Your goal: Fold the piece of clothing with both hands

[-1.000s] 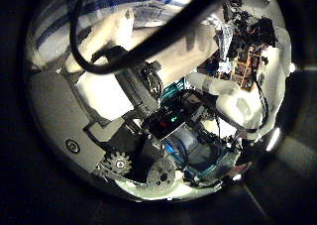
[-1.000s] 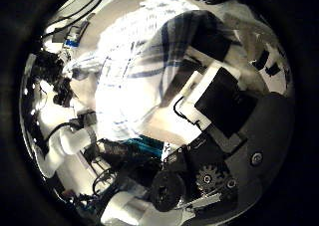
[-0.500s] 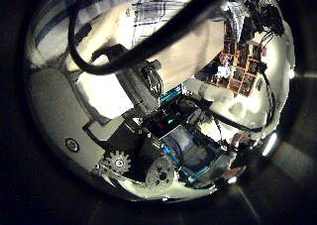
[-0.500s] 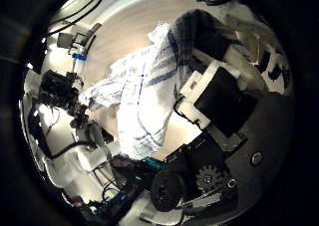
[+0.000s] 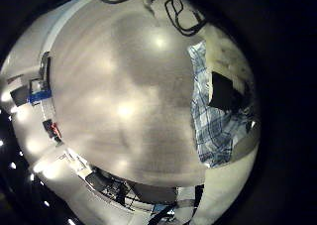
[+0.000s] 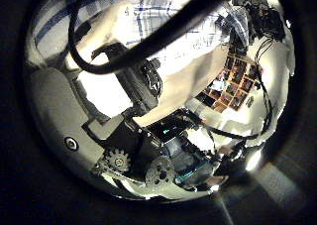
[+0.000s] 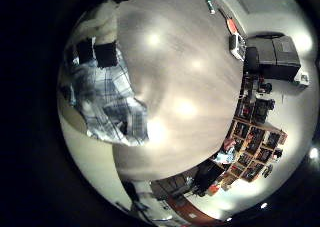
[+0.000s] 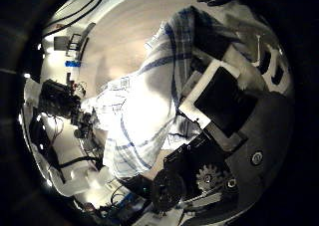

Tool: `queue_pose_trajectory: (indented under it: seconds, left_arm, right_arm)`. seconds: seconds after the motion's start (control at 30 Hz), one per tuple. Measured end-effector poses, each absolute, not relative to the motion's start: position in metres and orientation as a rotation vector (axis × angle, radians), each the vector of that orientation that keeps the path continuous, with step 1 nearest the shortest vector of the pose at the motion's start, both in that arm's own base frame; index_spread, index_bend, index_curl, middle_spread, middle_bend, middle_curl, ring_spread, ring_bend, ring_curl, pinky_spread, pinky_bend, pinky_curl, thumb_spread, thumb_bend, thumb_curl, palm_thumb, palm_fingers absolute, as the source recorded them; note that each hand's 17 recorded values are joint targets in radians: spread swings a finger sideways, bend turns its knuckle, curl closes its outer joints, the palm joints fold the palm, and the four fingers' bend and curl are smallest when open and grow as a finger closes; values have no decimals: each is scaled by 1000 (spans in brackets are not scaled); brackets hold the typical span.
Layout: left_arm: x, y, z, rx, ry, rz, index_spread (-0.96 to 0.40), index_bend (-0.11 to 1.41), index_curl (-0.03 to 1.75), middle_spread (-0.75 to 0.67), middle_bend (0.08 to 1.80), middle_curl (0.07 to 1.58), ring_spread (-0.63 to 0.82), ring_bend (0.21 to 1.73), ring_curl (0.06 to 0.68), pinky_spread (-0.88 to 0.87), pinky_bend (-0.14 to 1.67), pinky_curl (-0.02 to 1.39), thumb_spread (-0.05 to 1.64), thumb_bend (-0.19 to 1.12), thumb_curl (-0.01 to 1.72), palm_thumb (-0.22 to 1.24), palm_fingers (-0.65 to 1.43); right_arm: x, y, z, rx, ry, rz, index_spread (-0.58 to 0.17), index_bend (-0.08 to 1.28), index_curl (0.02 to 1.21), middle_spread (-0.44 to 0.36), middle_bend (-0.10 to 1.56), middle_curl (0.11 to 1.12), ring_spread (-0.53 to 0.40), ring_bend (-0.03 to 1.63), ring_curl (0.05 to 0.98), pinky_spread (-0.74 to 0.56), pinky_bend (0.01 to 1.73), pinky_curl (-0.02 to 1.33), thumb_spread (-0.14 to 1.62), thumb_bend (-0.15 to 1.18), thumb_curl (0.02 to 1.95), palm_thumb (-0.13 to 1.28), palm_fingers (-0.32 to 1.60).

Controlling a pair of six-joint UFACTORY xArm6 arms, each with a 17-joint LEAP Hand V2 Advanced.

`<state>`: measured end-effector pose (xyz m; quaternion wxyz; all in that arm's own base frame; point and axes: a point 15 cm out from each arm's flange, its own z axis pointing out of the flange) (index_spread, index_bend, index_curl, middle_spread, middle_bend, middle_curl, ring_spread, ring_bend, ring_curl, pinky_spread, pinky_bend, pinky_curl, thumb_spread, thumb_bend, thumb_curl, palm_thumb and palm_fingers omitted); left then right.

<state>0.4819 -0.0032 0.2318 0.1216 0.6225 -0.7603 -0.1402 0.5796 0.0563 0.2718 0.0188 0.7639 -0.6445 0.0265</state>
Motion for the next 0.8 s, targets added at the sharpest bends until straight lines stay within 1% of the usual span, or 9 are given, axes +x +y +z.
queue_pose_trajectory:
  seconds: [0.07,0.1,0.2,0.27,0.37,0.43,0.53,0.67,0.8]
  left_arm:
    - [488,0,226,1825,-2199,-409,-732,461,1291,-518,1014,946,-428,1340,555,-767,680,1022,1333,-10,335,548,982]
    - [490,1,222,1827,-2187,-410,-732,461,1293,-519,1015,948,-428,1341,556,-768,674,1025,1333,-10,334,548,980]
    - [493,8,213,1836,-2151,-420,-730,447,1293,-518,1018,952,-429,1337,558,-772,663,1036,1331,-9,336,552,956]
    - [497,15,210,1853,-2131,-412,-727,440,1283,-516,1010,947,-434,1310,555,-769,631,1040,1332,-8,339,556,890]
    - [497,20,214,1872,-2114,-385,-711,429,1258,-506,970,939,-437,1250,554,-749,566,1048,1334,-9,339,562,707]
    - [498,26,222,1897,-2104,-353,-679,381,1226,-473,882,918,-416,1183,541,-720,531,1054,1336,-11,337,555,484]
    - [496,30,237,1925,-2099,-310,-587,316,1169,-326,575,842,-320,1104,518,-633,507,1068,1342,-12,335,545,107]
    - [489,36,262,1964,-2105,-249,-408,218,1062,-79,343,698,-129,1004,456,-449,420,1048,1335,-19,329,507,-36]
    - [478,32,286,1984,-2146,-174,-248,171,948,90,251,599,23,912,406,-230,321,992,1333,-17,324,478,-25]
  right_arm:
    - [595,62,262,2391,-2024,125,-279,1071,946,-161,1261,865,-209,1381,717,-196,1353,719,1127,-14,686,969,1084]
    - [601,65,253,2394,-2030,131,-280,1055,942,-163,1253,860,-210,1380,716,-202,1344,722,1142,-44,667,886,1071]
    - [609,66,245,2391,-2052,150,-296,936,908,-167,1195,824,-212,1349,692,-253,1297,698,1183,-48,628,777,1010]
    - [619,60,246,2391,-2090,184,-333,583,835,-186,1021,768,-240,1374,680,-373,1327,685,1223,-55,578,654,612]
    - [623,37,248,2353,-2144,194,-383,396,740,-192,896,720,-251,1294,643,-340,1275,664,1268,-38,520,566,275]
    - [623,19,259,2326,-2205,194,-413,379,676,-184,818,677,-225,1208,596,-204,1158,632,1284,-41,480,488,131]
    - [622,-17,289,2276,-2347,193,-435,343,602,-185,742,624,-203,1143,533,-60,1089,568,1294,-32,437,426,148]
    - [605,-71,327,2212,-2430,230,-443,340,563,-224,703,583,-190,1107,495,60,1022,524,1301,-17,402,411,211]
    - [572,-88,323,2188,-2358,100,-441,345,545,-251,686,557,-191,1086,477,111,911,484,1295,-18,377,404,205]
